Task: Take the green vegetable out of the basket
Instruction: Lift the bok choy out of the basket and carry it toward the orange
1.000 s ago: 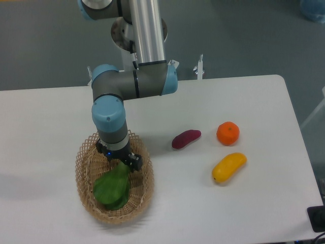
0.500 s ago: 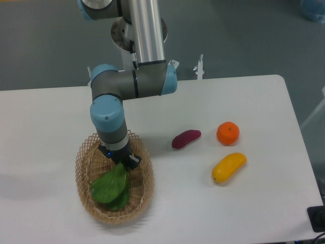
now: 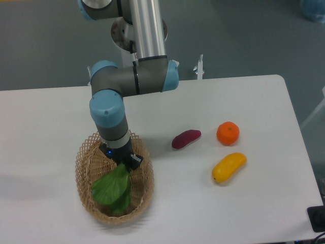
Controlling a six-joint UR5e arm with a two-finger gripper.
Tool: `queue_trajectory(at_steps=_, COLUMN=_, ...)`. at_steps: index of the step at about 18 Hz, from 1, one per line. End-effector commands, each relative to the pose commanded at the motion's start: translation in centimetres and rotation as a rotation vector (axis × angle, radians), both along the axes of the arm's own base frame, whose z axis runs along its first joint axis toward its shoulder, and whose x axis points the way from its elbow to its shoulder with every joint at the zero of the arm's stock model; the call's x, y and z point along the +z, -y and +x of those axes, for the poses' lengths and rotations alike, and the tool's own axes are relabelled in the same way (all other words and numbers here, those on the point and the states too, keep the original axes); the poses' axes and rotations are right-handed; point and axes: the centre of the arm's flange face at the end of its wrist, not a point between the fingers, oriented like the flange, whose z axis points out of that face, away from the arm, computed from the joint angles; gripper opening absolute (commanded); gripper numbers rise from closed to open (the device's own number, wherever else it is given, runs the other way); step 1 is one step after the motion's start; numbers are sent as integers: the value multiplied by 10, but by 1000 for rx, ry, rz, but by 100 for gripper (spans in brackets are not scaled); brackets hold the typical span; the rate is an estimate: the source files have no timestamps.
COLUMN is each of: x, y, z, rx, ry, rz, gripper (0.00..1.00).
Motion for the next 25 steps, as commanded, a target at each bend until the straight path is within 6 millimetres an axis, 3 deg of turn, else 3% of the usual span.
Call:
queue_trajectory(at_steps=6, x=48, y=29, z=-52, rx=15, ry=-54, rz=55, gripper=40)
queue_trajectory(at_steps=10, x=80, y=58, z=-96, rx=6, ry=-103, rz=78, gripper=40)
queue_trajectory(at_steps=14, x=90, y=96, z=-141, rx=-21, ry=-108, rz=78, gripper=40)
queue_trajectory(at_steps=22, x=137, y=175, z=-239, rx=-99, ry=-216, rz=96, gripper=38)
queue_trajectory(at_steps=25, x=151, y=190, z=-259, rx=-112, ry=-241, rz=121, gripper=37)
